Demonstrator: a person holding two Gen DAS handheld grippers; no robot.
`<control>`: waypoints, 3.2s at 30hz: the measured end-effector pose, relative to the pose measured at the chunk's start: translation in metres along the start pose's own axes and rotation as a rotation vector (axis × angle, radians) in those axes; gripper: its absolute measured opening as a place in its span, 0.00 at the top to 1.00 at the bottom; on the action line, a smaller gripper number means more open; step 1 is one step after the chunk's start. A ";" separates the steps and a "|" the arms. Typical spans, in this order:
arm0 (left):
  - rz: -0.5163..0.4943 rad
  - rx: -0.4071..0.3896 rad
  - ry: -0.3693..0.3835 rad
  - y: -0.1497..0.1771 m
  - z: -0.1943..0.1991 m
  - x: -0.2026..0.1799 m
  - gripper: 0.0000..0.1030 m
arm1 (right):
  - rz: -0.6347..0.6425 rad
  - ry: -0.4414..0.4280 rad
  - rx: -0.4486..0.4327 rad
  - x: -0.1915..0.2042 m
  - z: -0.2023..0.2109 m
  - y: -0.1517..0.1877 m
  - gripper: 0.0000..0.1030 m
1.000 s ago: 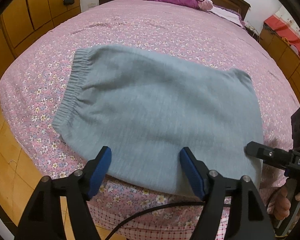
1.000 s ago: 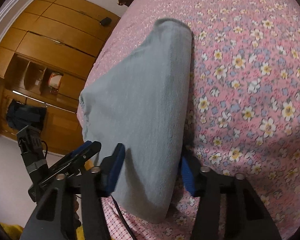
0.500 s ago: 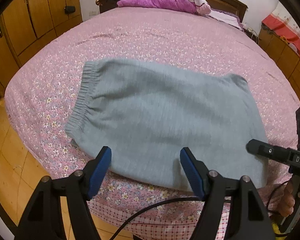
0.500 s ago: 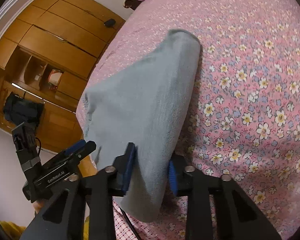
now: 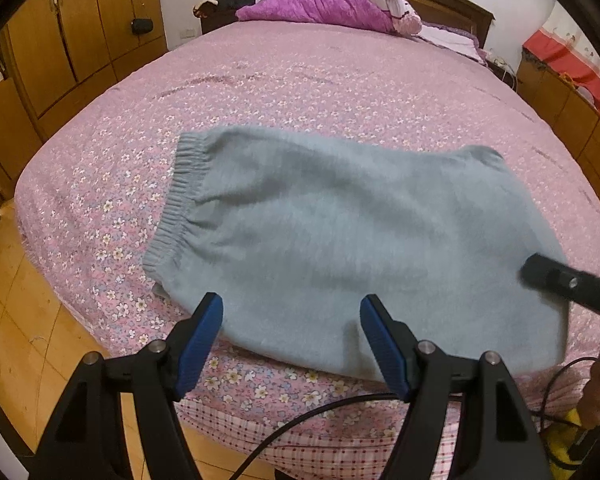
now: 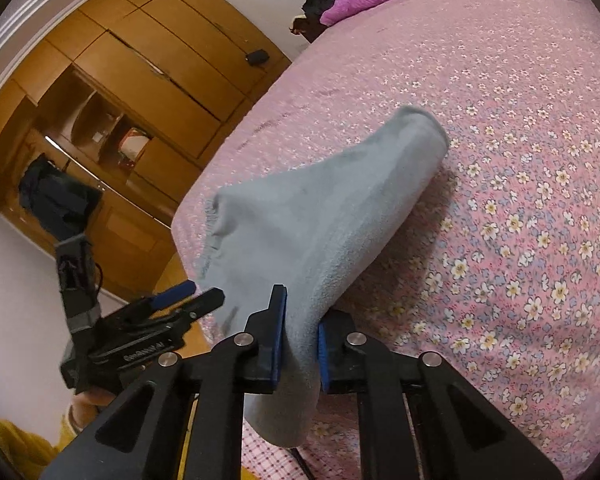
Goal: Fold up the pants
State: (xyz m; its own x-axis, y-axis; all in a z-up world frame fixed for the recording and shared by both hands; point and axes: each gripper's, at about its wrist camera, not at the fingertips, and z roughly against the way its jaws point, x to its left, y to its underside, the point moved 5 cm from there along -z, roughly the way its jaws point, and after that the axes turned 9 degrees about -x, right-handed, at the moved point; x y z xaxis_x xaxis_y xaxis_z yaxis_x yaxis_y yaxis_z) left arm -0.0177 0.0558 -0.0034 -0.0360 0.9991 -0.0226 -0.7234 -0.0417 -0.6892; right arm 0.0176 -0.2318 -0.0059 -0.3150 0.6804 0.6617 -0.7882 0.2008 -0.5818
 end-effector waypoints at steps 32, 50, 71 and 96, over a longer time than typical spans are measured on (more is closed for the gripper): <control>0.113 -0.034 -0.066 -0.010 0.013 0.059 0.28 | 0.257 -0.094 -0.012 0.099 -0.008 -0.036 0.94; 0.179 -0.039 -0.112 -0.009 0.016 0.099 0.28 | 0.390 -0.177 0.037 0.157 -0.047 -0.050 0.94; 0.301 0.024 -0.189 0.001 -0.016 0.163 0.28 | 0.370 -0.218 0.180 0.165 -0.155 -0.037 0.94; 0.265 -0.074 -0.064 -0.044 0.015 0.141 0.28 | 0.348 -0.166 0.189 0.144 -0.147 -0.028 0.67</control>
State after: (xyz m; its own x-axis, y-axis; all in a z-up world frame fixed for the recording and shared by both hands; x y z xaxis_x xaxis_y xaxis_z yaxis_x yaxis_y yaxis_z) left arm -0.0009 0.1984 0.0349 -0.2619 0.9509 -0.1649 -0.6308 -0.2980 -0.7164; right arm 0.0721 -0.0362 0.0359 -0.6481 0.5592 0.5170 -0.6978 -0.1642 -0.6972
